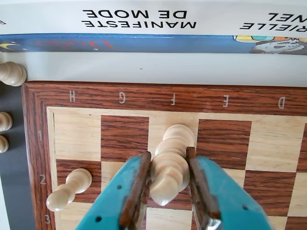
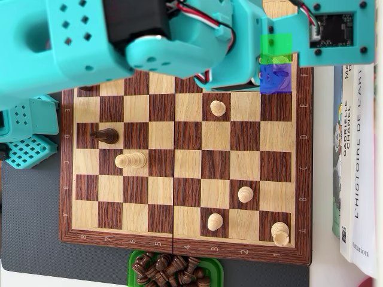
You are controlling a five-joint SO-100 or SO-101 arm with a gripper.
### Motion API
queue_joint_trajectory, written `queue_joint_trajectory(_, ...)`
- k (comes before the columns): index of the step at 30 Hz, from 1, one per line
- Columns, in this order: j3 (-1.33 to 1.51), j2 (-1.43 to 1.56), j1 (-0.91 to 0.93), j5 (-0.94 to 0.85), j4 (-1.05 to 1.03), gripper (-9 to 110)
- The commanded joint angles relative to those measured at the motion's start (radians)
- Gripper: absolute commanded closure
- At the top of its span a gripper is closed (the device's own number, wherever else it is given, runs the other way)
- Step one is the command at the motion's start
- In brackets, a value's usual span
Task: Play chess
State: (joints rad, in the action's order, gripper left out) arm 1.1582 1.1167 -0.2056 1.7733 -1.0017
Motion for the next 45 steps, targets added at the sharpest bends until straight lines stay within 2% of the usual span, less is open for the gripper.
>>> queue_joint_trajectory(1,-0.086,0.015,-0.011,0.005,0.000,94)
queue_joint_trajectory(9,-0.144,0.018,-0.029,0.006,-0.006,93)
queue_joint_trajectory(14,-0.141,0.063,-0.044,0.014,-0.089,93)
queue_joint_trajectory(24,-0.144,0.069,-0.117,0.064,-0.087,93)
queue_joint_trajectory(38,-0.146,0.063,-0.114,0.064,-0.084,93)
queue_joint_trajectory(45,-0.221,-0.035,-0.107,0.064,-0.057,93)
